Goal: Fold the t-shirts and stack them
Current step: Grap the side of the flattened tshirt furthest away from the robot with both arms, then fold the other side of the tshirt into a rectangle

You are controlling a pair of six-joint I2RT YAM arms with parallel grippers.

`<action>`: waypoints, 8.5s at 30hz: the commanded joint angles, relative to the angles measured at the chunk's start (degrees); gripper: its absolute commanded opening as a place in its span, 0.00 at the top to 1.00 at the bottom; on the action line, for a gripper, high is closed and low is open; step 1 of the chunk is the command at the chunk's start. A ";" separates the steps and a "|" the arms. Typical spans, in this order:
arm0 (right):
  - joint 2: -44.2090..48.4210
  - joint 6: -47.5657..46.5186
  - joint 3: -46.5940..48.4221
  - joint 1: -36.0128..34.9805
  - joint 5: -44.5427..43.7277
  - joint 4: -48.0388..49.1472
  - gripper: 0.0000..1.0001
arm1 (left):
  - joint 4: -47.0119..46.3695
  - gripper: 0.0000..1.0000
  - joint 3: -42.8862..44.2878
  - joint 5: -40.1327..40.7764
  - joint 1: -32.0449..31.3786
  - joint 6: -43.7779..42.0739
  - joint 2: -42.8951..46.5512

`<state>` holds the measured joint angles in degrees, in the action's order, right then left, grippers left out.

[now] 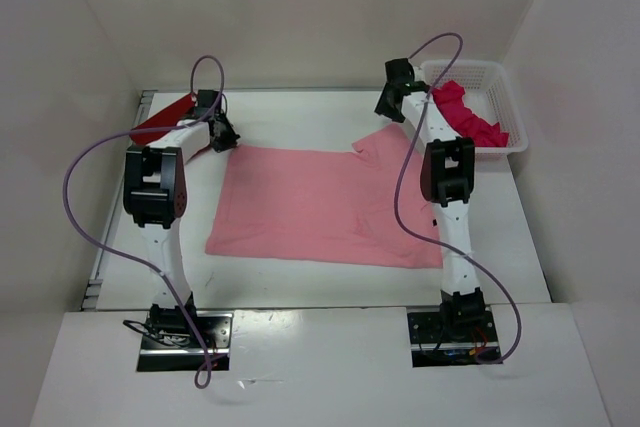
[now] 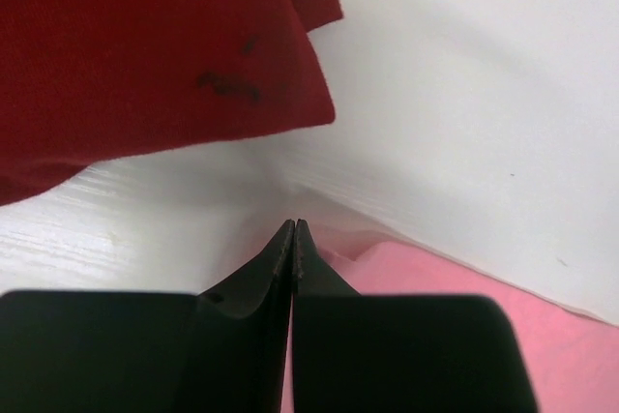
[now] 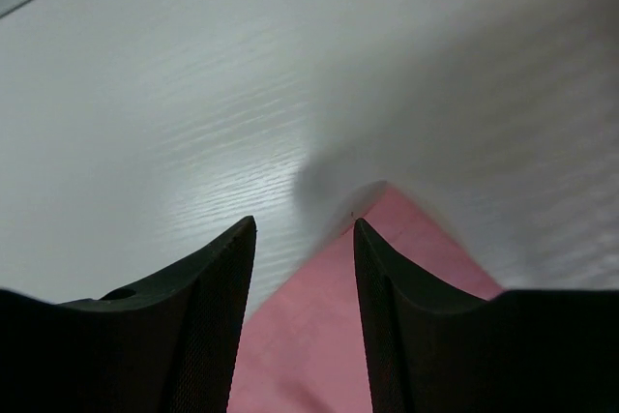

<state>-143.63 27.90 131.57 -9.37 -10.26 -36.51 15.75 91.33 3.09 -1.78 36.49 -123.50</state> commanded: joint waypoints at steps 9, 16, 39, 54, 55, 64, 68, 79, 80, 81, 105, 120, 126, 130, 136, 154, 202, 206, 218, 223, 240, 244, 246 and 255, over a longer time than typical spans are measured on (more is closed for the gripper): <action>-9.91 -2.41 18.27 0.40 -9.16 -8.93 0.42 | -3.18 1.00 -1.68 -1.16 -0.15 1.04 5.20; -10.27 -2.41 17.68 0.40 -12.23 -10.25 0.42 | -3.18 1.00 -1.68 -2.21 -0.15 1.04 5.20; -7.02 -1.80 13.62 0.40 -10.48 -10.86 0.99 | -4.23 1.00 -3.79 -3.27 -0.15 1.57 6.87; 26.63 -1.88 -21.32 1.89 -8.29 -6.03 1.00 | -6.08 1.00 -7.39 -1.86 0.38 -0.80 14.34; 29.00 -1.88 -24.05 1.89 -8.28 -6.03 1.00 | -5.56 1.00 -8.00 -1.86 0.38 -0.81 15.30; 53.79 -1.88 -54.45 2.42 -4.42 -7.08 1.00 | -5.55 1.00 -20.38 -1.86 1.43 -1.33 26.20; 61.61 -1.88 -62.30 2.42 -3.10 -10.33 1.00 | -4.41 1.00 -25.31 -1.86 2.04 -1.33 31.73; 70.05 0.66 -63.27 1.89 1.02 -22.46 0.98 | -0.72 1.00 -34.64 -5.28 6.52 -1.33 39.39; 70.85 1.19 -63.28 1.89 1.90 -23.59 0.96 | -0.72 1.00 -35.25 -5.29 6.53 -1.33 39.39; 71.47 2.32 -64.15 1.89 2.70 -24.21 0.95 | -0.72 1.00 -35.86 -5.29 6.53 -1.33 39.39; 64.46 5.68 -68.99 -4.86 7.54 -6.23 1.00 | -4.85 0.69 -38.16 -12.15 2.93 2.45 40.56; 41.59 2.60 -61.87 -8.48 1.65 6.18 0.57 | -12.41 0.69 -39.21 -14.16 -3.05 6.05 28.14; 40.27 2.60 -61.87 -9.00 2.26 6.72 0.57 | -12.41 0.69 -39.74 -14.17 -3.58 6.05 27.61; 38.96 2.07 -61.87 -9.00 3.66 6.20 0.61 | -12.41 0.69 -39.74 -13.64 -3.58 6.05 27.61; 40.88 2.07 -61.87 -9.79 2.18 4.53 0.73 | -12.41 0.69 -40.26 -13.64 -3.58 6.05 27.61; 45.10 2.07 -61.42 -13.39 3.05 -2.94 0.99 | -12.94 0.69 -40.79 -13.64 -3.58 6.58 28.14; 60.57 10.94 -76.19 -22.09 17.20 -16.83 0.94 | -11.88 0.67 -37.45 -15.75 -3.58 5.52 30.78; 63.92 10.08 -74.98 -21.67 15.47 -19.56 0.89 | -11.35 0.67 -35.35 -16.27 -3.58 5.52 32.00; 43.91 4.44 -64.77 -8.83 -0.10 -11.29 0.97 | -11.97 0.66 -35.43 -18.47 -3.58 5.52 32.01; 43.88 6.55 -66.88 -8.83 -2.57 -11.56 0.99 | -13.73 0.66 -37.36 -19.78 -3.58 7.19 33.15; 54.93 10.86 -71.19 -19.81 13.24 -29.14 0.95 | -15.48 0.64 -37.98 -21.02 -3.58 6.75 38.42; 57.23 12.18 -69.00 -17.63 11.15 -28.36 0.94 | -15.48 0.63 -37.45 -21.64 -3.58 7.28 37.20; 57.24 11.65 -67.50 -13.86 8.07 -25.82 0.94 | -15.48 0.63 -37.45 -22.25 -3.58 7.28 37.19; 49.33 15.78 -68.63 -4.18 -6.77 -12.28 0.99 | -15.48 0.63 -37.45 -22.87 -4.11 7.28 36.14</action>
<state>-94.72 40.60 62.30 -14.87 -9.19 -55.18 2.50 53.45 -18.39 -5.30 43.79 -87.02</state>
